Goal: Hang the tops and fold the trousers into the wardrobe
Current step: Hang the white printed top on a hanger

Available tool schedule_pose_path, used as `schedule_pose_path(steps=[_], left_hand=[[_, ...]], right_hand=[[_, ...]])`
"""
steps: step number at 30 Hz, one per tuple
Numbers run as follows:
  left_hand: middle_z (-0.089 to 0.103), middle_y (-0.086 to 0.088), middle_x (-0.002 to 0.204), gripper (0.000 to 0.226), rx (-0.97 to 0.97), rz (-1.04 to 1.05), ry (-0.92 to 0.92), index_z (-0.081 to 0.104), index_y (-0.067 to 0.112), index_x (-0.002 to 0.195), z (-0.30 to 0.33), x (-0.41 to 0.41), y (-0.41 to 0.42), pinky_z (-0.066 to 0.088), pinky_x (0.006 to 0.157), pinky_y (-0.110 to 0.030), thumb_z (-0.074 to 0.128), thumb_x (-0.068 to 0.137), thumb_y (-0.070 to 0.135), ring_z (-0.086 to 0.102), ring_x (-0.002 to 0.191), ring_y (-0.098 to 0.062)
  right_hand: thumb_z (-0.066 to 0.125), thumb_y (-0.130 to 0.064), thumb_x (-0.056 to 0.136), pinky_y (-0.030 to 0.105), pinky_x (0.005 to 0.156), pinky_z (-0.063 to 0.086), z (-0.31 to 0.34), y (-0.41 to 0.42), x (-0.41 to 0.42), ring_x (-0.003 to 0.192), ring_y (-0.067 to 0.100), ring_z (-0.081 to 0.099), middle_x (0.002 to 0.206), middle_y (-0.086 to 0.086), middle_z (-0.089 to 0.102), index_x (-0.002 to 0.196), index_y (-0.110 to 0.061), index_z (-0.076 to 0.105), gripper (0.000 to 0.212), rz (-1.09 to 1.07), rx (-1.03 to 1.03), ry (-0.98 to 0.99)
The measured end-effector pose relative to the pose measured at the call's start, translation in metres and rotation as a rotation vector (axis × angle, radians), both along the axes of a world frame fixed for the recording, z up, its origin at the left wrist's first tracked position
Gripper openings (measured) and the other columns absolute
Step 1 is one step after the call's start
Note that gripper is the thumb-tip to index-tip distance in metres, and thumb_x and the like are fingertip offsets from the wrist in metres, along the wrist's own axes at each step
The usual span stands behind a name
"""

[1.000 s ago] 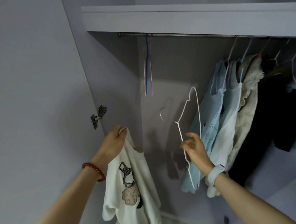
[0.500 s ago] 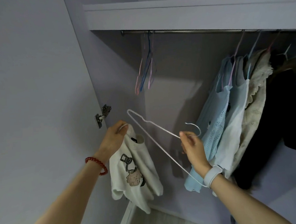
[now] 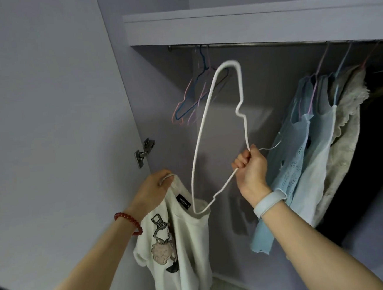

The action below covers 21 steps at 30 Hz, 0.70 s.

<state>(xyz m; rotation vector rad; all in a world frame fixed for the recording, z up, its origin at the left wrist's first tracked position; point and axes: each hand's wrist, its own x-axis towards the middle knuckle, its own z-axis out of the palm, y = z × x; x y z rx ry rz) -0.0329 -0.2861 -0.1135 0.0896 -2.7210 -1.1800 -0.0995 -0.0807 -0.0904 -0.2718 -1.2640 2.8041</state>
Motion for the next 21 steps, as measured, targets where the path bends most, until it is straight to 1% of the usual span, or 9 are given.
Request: schedule_pose_path(steps=[2, 5, 7, 10, 13, 15, 16, 18, 21], left_hand=[[0.061, -0.007, 0.086, 0.011, 0.000, -0.017, -0.001, 0.057, 0.016, 0.090, 0.000, 0.005, 0.002, 0.038, 0.066, -0.014, 0.048, 0.095, 0.011, 0.053, 0.076, -0.018], [0.057, 0.004, 0.079, 0.013, 0.025, -0.020, 0.038, 0.059, 0.016, 0.089, 0.011, 0.014, 0.006, 0.035, 0.065, -0.006, 0.051, 0.094, 0.008, 0.050, 0.072, -0.009], [0.056, 0.010, 0.077, 0.015, 0.086, -0.018, 0.114, 0.060, 0.016, 0.087, 0.028, 0.021, 0.007, 0.036, 0.067, -0.004, 0.052, 0.093, 0.004, 0.053, 0.071, 0.001], [0.058, 0.010, 0.076, 0.017, 0.263, 0.043, 0.213, 0.061, 0.014, 0.085, 0.058, 0.030, 0.002, 0.038, 0.068, -0.003, 0.052, 0.092, 0.001, 0.053, 0.066, 0.013], [0.058, 0.010, 0.074, 0.015, 0.241, 0.087, 0.242, 0.063, 0.012, 0.086, 0.069, 0.036, -0.003, 0.037, 0.065, -0.005, 0.053, 0.090, 0.001, 0.050, 0.062, 0.012], [0.059, 0.006, 0.074, 0.017, 0.330, 0.157, 0.211, 0.065, 0.012, 0.085, 0.066, 0.039, -0.006, 0.038, 0.068, -0.011, 0.053, 0.090, 0.001, 0.051, 0.065, 0.006], [0.059, 0.002, 0.075, 0.019, 0.432, 0.195, 0.180, 0.066, 0.014, 0.082, 0.066, 0.039, -0.007, 0.040, 0.072, -0.019, 0.054, 0.090, 0.002, 0.053, 0.071, -0.004], [0.061, -0.004, 0.079, 0.020, 0.591, 0.235, 0.110, 0.067, 0.016, 0.079, 0.066, 0.039, -0.006, 0.042, 0.075, -0.030, 0.054, 0.090, 0.004, 0.054, 0.078, -0.017], [0.063, -0.006, 0.084, 0.018, 0.598, 0.204, 0.070, 0.069, 0.015, 0.081, 0.075, 0.037, 0.001, 0.043, 0.081, -0.033, 0.055, 0.090, 0.007, 0.057, 0.084, -0.019]], right_hand=[[0.028, -0.018, 0.100, 0.017, 0.037, 0.019, 0.008, -0.008, 0.000, 0.033, 0.004, 0.018, 0.037, -0.011, 0.023, 0.058, -0.018, 0.025, 0.042, 0.049, 0.006, 0.028], [0.029, -0.012, 0.099, 0.016, 0.037, 0.019, 0.010, -0.022, 0.004, 0.033, 0.004, 0.018, 0.037, -0.011, 0.024, 0.057, -0.017, 0.026, 0.042, 0.061, 0.107, 0.070], [0.032, -0.011, 0.098, 0.021, 0.042, 0.020, -0.008, -0.030, 0.010, 0.036, 0.004, 0.020, 0.036, -0.010, 0.025, 0.056, -0.018, 0.027, 0.043, 0.038, 0.289, 0.052], [0.035, -0.013, 0.097, 0.029, 0.051, 0.023, -0.048, -0.033, 0.020, 0.041, 0.007, 0.026, 0.046, -0.005, 0.030, 0.057, -0.018, 0.030, 0.040, 0.035, 0.538, -0.003], [0.032, -0.014, 0.098, 0.031, 0.054, 0.026, -0.060, -0.031, 0.019, 0.049, 0.013, 0.031, 0.054, 0.004, 0.033, 0.060, -0.014, 0.033, 0.039, 0.021, 0.695, 0.039], [0.032, -0.013, 0.097, 0.031, 0.054, 0.026, -0.048, -0.033, 0.015, 0.053, 0.017, 0.031, 0.056, 0.005, 0.034, 0.061, -0.012, 0.033, 0.036, 0.014, 0.756, 0.087], [0.032, -0.011, 0.097, 0.030, 0.052, 0.027, -0.042, -0.036, 0.012, 0.051, 0.015, 0.031, 0.054, 0.003, 0.034, 0.061, -0.012, 0.032, 0.036, 0.021, 0.725, 0.094], [0.031, -0.007, 0.096, 0.025, 0.049, 0.025, -0.030, -0.047, 0.007, 0.041, 0.009, 0.029, 0.045, -0.005, 0.032, 0.061, -0.015, 0.030, 0.036, 0.073, 0.474, 0.049], [0.031, -0.007, 0.096, 0.023, 0.047, 0.021, -0.019, -0.060, 0.001, 0.037, 0.007, 0.024, 0.041, -0.008, 0.027, 0.062, -0.017, 0.029, 0.036, 0.117, 0.257, 0.000]])
